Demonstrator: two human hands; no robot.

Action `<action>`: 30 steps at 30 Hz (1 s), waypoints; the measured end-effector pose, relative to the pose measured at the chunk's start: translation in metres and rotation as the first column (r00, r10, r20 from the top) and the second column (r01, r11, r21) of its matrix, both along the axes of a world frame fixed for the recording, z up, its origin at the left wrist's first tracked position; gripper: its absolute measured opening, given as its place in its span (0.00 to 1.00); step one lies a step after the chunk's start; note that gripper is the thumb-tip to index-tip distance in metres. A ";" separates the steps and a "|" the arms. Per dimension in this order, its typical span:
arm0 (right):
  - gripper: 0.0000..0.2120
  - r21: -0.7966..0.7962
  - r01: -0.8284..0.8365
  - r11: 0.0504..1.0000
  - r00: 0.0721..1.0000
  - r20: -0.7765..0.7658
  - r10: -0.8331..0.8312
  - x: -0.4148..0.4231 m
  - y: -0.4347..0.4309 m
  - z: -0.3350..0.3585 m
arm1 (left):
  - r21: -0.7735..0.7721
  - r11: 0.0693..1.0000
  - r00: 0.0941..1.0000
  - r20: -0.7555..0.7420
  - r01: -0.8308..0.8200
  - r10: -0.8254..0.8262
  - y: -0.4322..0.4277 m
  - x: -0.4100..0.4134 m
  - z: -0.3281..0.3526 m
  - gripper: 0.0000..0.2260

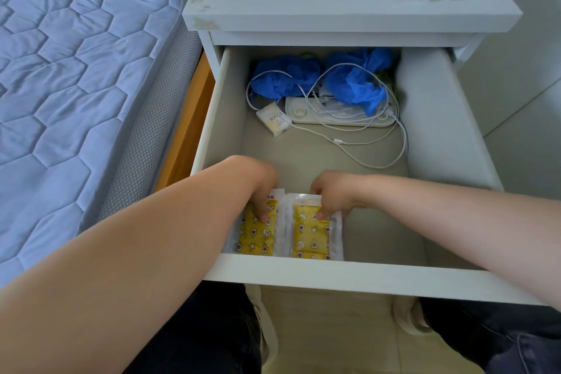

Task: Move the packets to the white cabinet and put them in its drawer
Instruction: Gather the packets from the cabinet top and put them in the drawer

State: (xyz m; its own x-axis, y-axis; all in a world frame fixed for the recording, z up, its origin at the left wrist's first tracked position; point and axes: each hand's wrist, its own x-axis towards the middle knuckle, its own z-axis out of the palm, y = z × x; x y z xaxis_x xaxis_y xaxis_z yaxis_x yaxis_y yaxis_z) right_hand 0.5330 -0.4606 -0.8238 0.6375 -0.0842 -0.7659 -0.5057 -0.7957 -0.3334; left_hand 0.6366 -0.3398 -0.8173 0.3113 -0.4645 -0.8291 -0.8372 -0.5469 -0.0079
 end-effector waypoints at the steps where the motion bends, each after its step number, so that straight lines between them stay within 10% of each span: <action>1: 0.19 -0.026 -0.016 1.000 1.000 0.027 0.016 0.000 0.005 -0.002 | 0.009 1.000 1.000 0.004 -0.014 0.014 0.000 0.001 0.000 0.25; 20: 0.25 -0.346 -0.440 0.828 0.861 0.098 0.499 0.001 0.001 0.011 | 0.033 0.999 0.997 0.076 0.007 -0.009 -0.003 -0.006 0.018 0.26; 30: 0.18 -0.231 -0.114 0.966 0.917 0.350 0.192 -0.007 -0.031 0.052 | -0.375 0.926 0.969 0.216 -0.027 0.116 0.004 -0.013 0.046 0.15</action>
